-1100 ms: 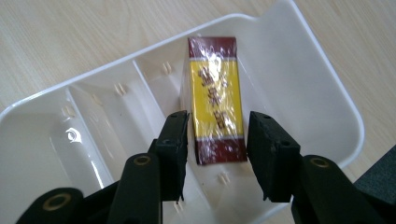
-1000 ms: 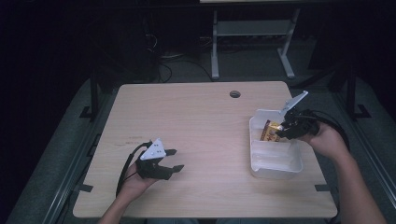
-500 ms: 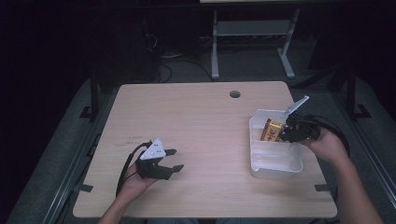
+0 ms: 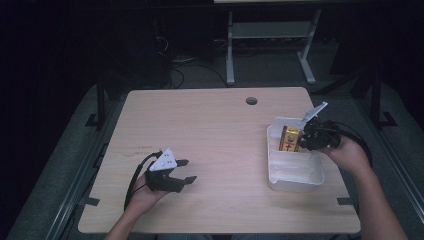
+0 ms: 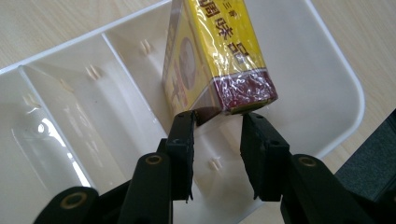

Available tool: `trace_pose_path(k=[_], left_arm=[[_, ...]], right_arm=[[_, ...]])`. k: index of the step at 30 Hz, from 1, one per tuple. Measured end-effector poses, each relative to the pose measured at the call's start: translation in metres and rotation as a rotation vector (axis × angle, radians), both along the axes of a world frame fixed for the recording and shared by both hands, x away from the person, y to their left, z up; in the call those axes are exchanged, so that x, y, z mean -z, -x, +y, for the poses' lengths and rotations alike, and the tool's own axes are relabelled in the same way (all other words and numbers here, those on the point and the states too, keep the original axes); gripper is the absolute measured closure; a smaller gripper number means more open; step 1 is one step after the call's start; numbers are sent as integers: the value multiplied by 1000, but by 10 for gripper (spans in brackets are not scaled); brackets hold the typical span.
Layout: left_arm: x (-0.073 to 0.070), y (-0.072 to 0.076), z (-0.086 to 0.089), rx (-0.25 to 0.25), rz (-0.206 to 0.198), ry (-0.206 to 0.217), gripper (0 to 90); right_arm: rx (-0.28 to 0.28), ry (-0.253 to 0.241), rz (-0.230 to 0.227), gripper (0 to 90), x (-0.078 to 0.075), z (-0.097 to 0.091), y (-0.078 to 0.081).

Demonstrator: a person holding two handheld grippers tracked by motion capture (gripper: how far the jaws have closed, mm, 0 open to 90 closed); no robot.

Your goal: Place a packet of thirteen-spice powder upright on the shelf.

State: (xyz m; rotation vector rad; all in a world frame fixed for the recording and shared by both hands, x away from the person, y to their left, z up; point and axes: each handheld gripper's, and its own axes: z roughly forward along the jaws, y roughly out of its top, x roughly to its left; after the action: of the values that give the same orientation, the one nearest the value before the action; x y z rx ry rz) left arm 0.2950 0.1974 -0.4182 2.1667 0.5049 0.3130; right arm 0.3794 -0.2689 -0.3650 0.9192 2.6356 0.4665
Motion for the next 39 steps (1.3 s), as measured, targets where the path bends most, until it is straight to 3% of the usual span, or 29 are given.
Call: trace_pose_path(k=[8, 14, 28, 39], left_arm=[[0, 0, 0, -2, -1, 1, 372], [0, 0, 0, -1, -1, 1, 372], [0, 0, 0, -3, 0, -1, 371], [0, -1, 2, -10, 0, 1, 368]], right_arm=[[21, 17, -23, 627, 0, -2, 0], [22, 0, -20, 623, 0, -4, 1], [14, -58, -20, 572, -1, -10, 9], [25, -136, -32, 522, -5, -22, 21]])
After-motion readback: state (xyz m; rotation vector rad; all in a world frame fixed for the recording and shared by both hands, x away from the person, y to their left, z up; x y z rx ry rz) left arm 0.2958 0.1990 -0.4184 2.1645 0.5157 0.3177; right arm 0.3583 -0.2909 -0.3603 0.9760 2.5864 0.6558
